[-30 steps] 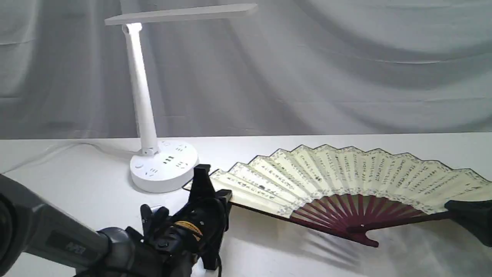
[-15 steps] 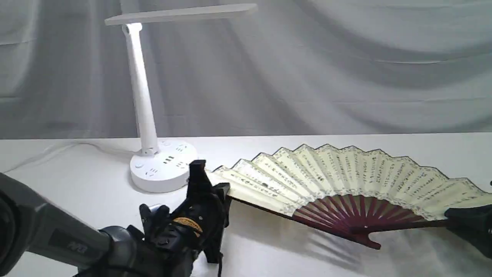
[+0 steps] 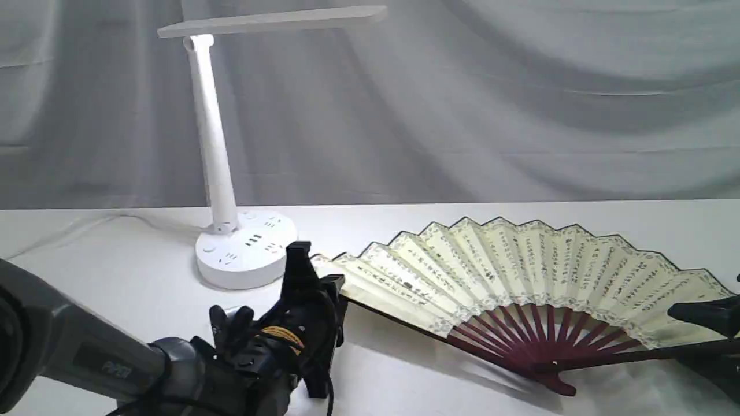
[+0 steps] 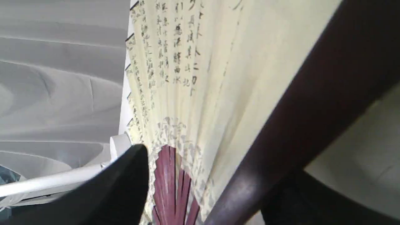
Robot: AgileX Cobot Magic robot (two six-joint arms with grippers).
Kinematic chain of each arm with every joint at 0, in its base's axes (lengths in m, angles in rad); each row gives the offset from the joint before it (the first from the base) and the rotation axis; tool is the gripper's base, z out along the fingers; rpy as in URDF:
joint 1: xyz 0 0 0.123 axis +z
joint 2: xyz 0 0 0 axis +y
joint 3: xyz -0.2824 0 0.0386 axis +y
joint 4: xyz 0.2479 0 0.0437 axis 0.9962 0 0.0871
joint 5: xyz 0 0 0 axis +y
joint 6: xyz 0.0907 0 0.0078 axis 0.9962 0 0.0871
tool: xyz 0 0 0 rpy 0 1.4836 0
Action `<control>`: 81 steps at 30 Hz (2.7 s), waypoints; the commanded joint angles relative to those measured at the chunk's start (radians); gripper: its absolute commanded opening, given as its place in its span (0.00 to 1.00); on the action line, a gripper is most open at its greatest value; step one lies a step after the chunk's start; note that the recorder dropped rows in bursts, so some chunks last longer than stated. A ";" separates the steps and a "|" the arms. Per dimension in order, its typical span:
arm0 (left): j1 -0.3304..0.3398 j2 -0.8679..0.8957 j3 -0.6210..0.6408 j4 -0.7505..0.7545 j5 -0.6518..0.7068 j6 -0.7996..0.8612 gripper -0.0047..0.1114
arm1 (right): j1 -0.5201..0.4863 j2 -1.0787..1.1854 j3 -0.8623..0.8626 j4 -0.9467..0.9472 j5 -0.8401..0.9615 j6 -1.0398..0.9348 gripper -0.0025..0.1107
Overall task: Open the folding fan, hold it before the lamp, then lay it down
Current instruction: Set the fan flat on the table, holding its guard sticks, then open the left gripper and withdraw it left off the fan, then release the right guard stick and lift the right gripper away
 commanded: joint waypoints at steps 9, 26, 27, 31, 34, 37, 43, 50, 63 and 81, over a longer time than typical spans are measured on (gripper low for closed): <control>0.058 -0.015 -0.003 0.167 0.002 0.023 0.47 | -0.004 -0.013 0.003 -0.115 -0.041 0.160 0.51; 0.178 -0.023 -0.003 0.619 0.005 -0.237 0.48 | -0.004 -0.192 0.003 -0.300 -0.195 0.490 0.51; 0.180 -0.026 -0.003 0.624 0.013 -0.239 0.48 | -0.004 -0.210 0.003 -0.321 -0.193 0.494 0.51; 0.180 -0.096 -0.009 0.649 0.177 -0.236 0.45 | -0.004 -0.265 0.003 -0.390 -0.184 0.511 0.51; 0.180 -0.163 -0.012 0.670 0.342 -0.225 0.43 | -0.004 -0.309 0.003 -0.437 -0.169 0.532 0.51; 0.180 -0.230 -0.019 0.670 0.489 -0.222 0.43 | -0.004 -0.353 0.003 -0.476 -0.157 0.554 0.51; 0.180 -0.335 -0.019 0.673 0.707 -0.224 0.40 | -0.004 -0.433 0.003 -0.527 -0.142 0.593 0.50; 0.180 -0.429 -0.019 0.879 0.942 -0.211 0.22 | 0.035 -0.496 0.003 -0.621 -0.097 0.593 0.37; 0.204 -0.592 -0.019 0.656 1.376 0.379 0.04 | 0.283 -0.563 0.003 -0.865 -0.160 0.678 0.30; 0.445 -0.668 -0.019 0.484 1.719 1.348 0.04 | 0.488 -0.563 -0.152 -1.401 -0.190 0.957 0.20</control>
